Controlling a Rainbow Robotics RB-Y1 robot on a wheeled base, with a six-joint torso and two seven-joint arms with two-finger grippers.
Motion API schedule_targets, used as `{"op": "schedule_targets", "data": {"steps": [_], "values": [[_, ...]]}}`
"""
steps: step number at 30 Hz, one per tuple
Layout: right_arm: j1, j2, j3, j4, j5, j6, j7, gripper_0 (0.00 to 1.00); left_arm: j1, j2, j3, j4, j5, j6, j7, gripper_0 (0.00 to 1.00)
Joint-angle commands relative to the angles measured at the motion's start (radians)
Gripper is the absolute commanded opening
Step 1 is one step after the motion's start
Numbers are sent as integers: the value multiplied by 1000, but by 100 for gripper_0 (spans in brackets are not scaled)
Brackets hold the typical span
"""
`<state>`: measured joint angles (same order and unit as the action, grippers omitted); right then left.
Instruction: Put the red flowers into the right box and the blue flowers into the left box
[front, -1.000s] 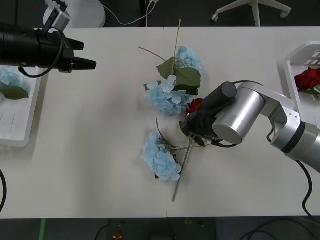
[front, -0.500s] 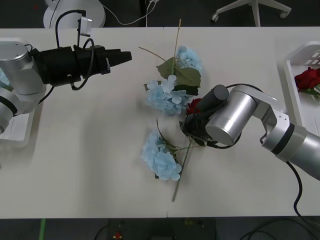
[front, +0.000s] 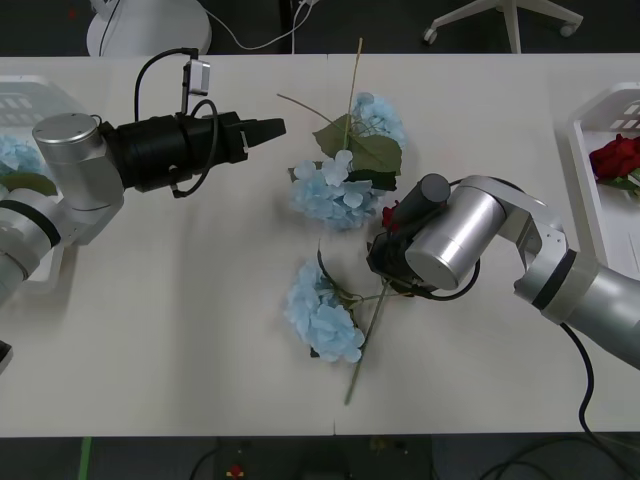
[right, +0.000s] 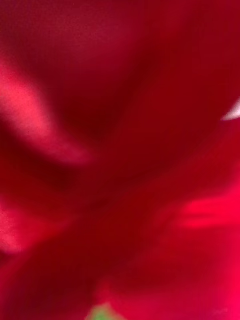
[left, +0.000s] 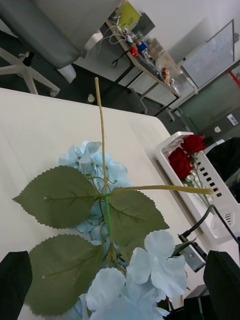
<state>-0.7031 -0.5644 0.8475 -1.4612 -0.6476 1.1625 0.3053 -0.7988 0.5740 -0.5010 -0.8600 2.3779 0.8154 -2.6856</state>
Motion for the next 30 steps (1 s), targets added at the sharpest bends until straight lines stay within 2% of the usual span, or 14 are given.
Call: {"op": "schedule_targets", "data": {"steps": [1, 6, 11, 14, 20, 23, 26, 29, 30], "values": [[-62, 23, -8, 38, -55, 5, -3, 0, -40, -42, -31, -14, 15, -61, -20, 100], [-104, 0, -79, 70, -133, 34, 24, 0, -69, -66, -59, -14, 15, -167, -20, 100], [-130, -45, -196, 70, -182, 95, 152, 0, -86, -95, -64, -14, 23, -188, -20, 100], [-133, -74, -289, 68, -164, 126, 327, 0, -89, -115, -64, -14, 40, -194, -20, 100], [-148, -144, -357, 68, -72, 78, 676, 0, -91, -151, -64, -14, 113, -229, -20, 100], [-148, -186, -357, 70, -21, 34, 762, 0, -92, -161, -64, -14, 135, -237, -20, 82], [-150, -218, -358, 85, 28, 17, 825, 0, -92, -166, -64, -27, 153, -256, -20, 73], [-154, -275, -358, 114, 48, 8, 902, 0, -92, -166, -62, -51, 162, -288, -20, 72], [-156, -285, -358, 120, 54, 8, 916, 0, -92, -166, -60, -56, 164, -294, -20, 66]]}}
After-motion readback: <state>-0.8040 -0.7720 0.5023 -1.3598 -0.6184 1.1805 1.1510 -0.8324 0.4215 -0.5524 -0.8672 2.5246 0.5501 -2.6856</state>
